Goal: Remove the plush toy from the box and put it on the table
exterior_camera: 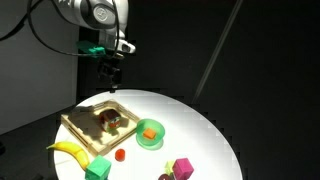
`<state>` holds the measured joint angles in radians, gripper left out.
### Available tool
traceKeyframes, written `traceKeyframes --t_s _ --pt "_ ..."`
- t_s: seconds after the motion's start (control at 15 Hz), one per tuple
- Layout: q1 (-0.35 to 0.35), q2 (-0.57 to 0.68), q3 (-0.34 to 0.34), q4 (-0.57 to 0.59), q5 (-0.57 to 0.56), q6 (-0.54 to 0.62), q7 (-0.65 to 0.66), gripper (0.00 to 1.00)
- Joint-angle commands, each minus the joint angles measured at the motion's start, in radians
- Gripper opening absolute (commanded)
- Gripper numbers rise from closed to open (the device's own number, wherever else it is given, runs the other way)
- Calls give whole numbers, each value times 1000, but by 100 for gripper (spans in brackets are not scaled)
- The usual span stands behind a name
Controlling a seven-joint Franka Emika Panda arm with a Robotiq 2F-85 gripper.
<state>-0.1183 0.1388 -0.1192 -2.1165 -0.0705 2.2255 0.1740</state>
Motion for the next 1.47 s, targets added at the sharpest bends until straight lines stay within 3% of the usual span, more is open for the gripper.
traceKeyframes --t_s 0.0,0.8,1.4 --pt "3 79 -5 61 6 13 6 100" --pt "-1 291 -2 181 37 99 -11 100" --pt "5 387 6 208 38 176 -17 100"
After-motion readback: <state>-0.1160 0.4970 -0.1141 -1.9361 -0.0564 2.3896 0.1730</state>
